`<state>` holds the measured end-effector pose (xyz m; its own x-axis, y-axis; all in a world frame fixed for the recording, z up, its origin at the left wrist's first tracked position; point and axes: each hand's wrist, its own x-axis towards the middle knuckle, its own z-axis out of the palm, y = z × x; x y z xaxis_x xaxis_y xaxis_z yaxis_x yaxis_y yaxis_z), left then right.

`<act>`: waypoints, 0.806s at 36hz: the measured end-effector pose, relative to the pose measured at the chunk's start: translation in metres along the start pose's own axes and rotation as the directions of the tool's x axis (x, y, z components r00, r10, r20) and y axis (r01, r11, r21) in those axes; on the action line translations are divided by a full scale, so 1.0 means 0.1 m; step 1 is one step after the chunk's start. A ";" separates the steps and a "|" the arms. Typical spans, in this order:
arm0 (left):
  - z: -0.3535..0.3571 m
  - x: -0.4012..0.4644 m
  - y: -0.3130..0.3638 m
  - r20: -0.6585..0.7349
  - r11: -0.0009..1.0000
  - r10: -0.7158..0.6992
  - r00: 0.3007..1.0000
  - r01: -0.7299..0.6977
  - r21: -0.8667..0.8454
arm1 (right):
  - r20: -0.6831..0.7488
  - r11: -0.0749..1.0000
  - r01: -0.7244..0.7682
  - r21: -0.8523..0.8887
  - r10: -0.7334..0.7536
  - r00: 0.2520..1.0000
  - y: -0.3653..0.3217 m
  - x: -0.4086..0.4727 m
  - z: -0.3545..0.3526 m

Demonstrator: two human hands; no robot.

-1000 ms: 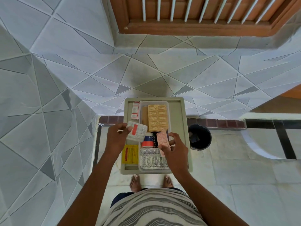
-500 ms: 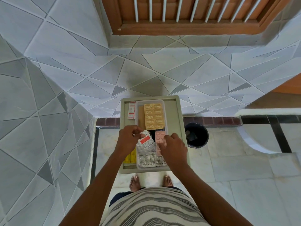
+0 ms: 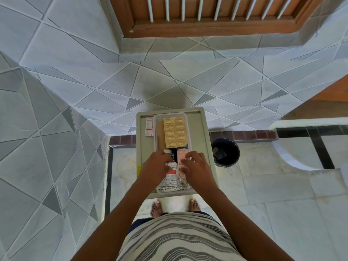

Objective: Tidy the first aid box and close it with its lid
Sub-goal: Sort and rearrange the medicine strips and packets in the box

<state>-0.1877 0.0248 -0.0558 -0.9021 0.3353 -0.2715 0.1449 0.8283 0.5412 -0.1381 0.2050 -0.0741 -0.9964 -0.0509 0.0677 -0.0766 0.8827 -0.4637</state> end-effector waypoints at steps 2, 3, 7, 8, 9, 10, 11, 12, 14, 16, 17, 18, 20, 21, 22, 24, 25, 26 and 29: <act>0.04 -0.04 -0.01 -0.028 0.998 0.041 0.999 -0.040 0.038 | -0.018 1.000 0.029 -0.008 -0.029 0.999 0.01 -0.01 0.00; 0.07 -0.05 -0.03 -0.029 0.997 0.052 0.998 -0.050 0.060 | -0.022 0.999 0.039 -0.006 -0.039 0.999 0.02 -0.01 0.00; 0.12 -0.11 -0.06 -0.020 0.991 0.080 0.997 -0.078 0.104 | 0.052 0.997 0.070 -0.013 -0.070 0.996 0.11 -0.05 0.02; 0.13 -0.12 -0.06 -0.032 0.991 0.095 0.995 -0.091 0.103 | 0.072 0.997 0.072 -0.016 -0.071 0.995 0.12 -0.06 0.02; 0.13 -0.14 -0.06 -0.040 0.991 0.101 0.994 -0.097 0.093 | 0.080 0.998 0.067 -0.006 -0.067 0.995 0.13 -0.07 0.02; 0.12 -0.15 -0.06 -0.047 0.992 0.100 0.994 -0.096 0.077 | 0.073 0.998 0.059 0.018 -0.060 0.996 0.14 -0.08 0.02; 0.12 -0.16 -0.06 -0.056 0.994 0.097 0.994 -0.094 0.052 | 0.051 0.997 0.050 0.061 -0.053 0.997 0.15 -0.09 0.02; 0.11 -0.16 -0.06 -0.070 0.996 0.095 0.993 -0.094 0.010 | 0.027 0.992 0.028 0.122 -0.031 0.999 0.15 -0.09 0.01; 0.08 -0.17 -0.07 -0.141 0.990 0.086 0.986 -0.101 -0.101 | -0.034 0.966 -0.050 0.255 0.061 0.998 0.16 -0.11 -0.03; 0.03 -0.19 -0.12 -0.274 0.981 0.042 0.961 -0.092 -0.172 | -0.127 0.932 -0.129 0.340 0.181 0.975 0.20 -0.12 -0.05; 0.02 -0.21 -0.17 -0.343 0.981 0.006 0.939 -0.072 -0.180 | -0.154 0.917 -0.174 0.358 0.242 0.958 0.25 -0.13 -0.03; 0.02 -0.22 -0.22 -0.393 0.983 -0.037 0.919 -0.039 -0.182 | -0.158 0.901 -0.235 0.364 0.308 0.938 0.31 -0.13 0.00; 0.03 -0.24 -0.37 -0.419 0.979 -0.144 0.896 0.066 -0.194 | -0.088 0.858 -0.384 0.341 0.436 0.896 0.45 -0.10 0.07; 0.06 -0.25 -0.48 -0.403 0.970 -0.208 0.891 0.136 -0.201 | -0.030 0.837 -0.446 0.316 0.479 0.877 0.51 -0.07 0.10; 0.10 -0.26 -0.58 -0.368 0.955 -0.276 0.888 0.211 -0.208 | 0.036 0.822 -0.492 0.286 0.504 0.863 0.56 -0.04 0.13; 0.15 -0.28 -0.76 -0.252 0.914 -0.394 0.884 0.348 -0.210 | 0.148 0.819 -0.527 0.227 0.506 0.850 0.62 0.00 0.16; 0.17 -0.29 -0.82 -0.185 0.894 -0.436 0.881 0.398 -0.207 | 0.178 0.826 -0.526 0.205 0.497 0.849 0.63 0.03 0.17; 0.18 -0.30 -0.86 -0.127 0.876 -0.465 0.876 0.435 -0.207 | 0.192 0.836 -0.518 0.179 0.487 0.852 0.63 0.05 0.16; 0.21 -0.32 -0.87 -0.049 0.860 -0.486 0.873 0.468 -0.201 | 0.208 0.860 -0.504 0.074 0.481 0.852 0.63 0.13 0.18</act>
<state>-0.1632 -0.0491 -0.1108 -0.8777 -0.1323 -0.4606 -0.3793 0.7792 0.4990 -0.1562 0.2517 -0.1183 -0.8929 0.2840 -0.3493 0.4338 0.7504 -0.4987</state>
